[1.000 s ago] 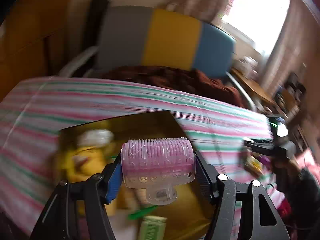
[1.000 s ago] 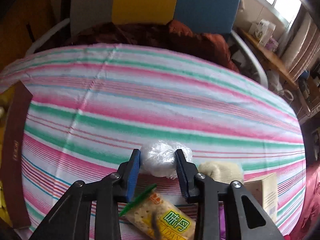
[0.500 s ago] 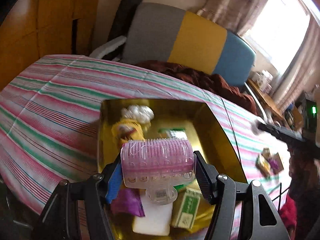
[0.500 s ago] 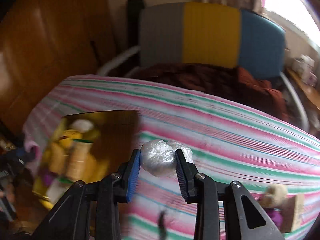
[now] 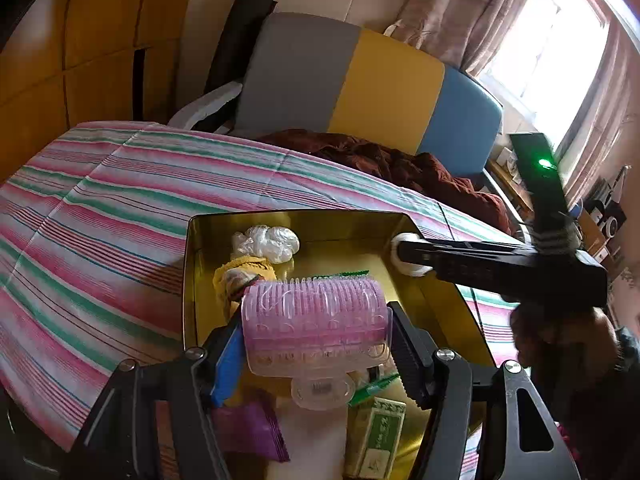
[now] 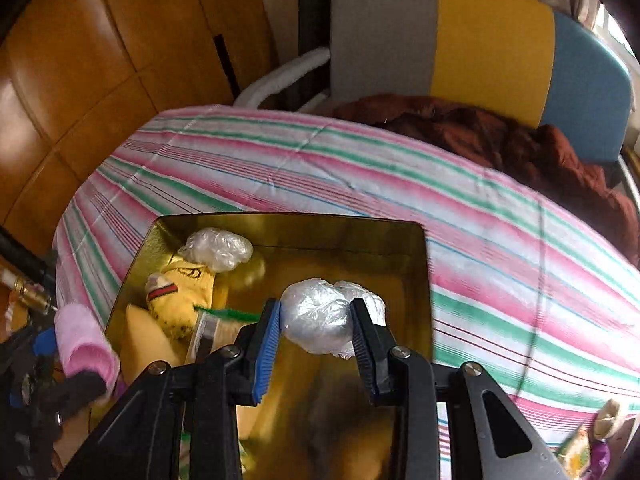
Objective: Organize objects
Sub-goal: 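Carry curler and wrapped ball into the gold tray and open both tools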
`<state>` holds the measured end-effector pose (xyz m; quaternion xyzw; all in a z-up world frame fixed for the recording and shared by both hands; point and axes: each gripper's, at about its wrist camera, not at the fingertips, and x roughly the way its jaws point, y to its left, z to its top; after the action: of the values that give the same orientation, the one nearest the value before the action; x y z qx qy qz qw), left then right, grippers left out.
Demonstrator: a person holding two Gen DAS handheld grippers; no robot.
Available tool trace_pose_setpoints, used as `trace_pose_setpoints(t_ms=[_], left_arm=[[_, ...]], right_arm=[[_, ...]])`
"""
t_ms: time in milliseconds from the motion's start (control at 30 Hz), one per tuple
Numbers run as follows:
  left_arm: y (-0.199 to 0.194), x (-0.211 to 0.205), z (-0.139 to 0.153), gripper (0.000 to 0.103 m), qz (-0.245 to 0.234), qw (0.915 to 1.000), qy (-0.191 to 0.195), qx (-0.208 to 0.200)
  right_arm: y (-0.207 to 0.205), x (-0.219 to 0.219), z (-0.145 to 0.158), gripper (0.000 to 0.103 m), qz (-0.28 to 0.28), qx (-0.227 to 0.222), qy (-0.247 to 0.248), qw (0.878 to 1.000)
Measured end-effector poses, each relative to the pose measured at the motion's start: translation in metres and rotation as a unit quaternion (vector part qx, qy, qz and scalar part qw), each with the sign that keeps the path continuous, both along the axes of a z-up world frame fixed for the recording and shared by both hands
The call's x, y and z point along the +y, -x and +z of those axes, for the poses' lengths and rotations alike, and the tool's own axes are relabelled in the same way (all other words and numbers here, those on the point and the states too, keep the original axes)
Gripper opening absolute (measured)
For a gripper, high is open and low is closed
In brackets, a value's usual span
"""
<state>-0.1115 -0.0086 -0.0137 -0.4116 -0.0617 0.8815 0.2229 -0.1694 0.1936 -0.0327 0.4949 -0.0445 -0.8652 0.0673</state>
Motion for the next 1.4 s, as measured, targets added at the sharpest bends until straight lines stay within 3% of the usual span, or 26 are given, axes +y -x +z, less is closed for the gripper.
trace_pose_setpoints(t_ms=[200,333,767,867,1267,1400], left_arm=[[0.016,0.002,-0.006,0.065,0.003,1.0000,-0.002,-0.003],[0.023,0.017,-0.020,0.065,-0.017,0.9993,0.020,-0.027],[0.035,0.054,-0.037,0.066,-0.037,0.9979,0.050,-0.017],[0.037,0.048,-0.037,0.066,-0.026,0.9986,0.039,-0.026],[0.010,0.005,-0.046,0.066,-0.006,0.9961,0.086,-0.018],[0.013,0.005,-0.056,0.066,0.001,0.9941,0.104,-0.034]], right_arm=[[0.021,-0.009,-0.016,0.039,-0.008,-0.027,0.011,1.000],[0.020,-0.004,-0.019,0.051,-0.014,-0.031,0.027,0.999],[-0.049,0.025,0.017,0.052,-0.057,0.027,0.012,0.998],[-0.064,0.026,0.019,0.052,-0.059,0.033,0.010,0.998],[-0.110,0.024,0.010,0.052,-0.066,0.030,0.010,0.997],[-0.119,0.023,0.008,0.052,-0.066,0.032,0.014,0.997]])
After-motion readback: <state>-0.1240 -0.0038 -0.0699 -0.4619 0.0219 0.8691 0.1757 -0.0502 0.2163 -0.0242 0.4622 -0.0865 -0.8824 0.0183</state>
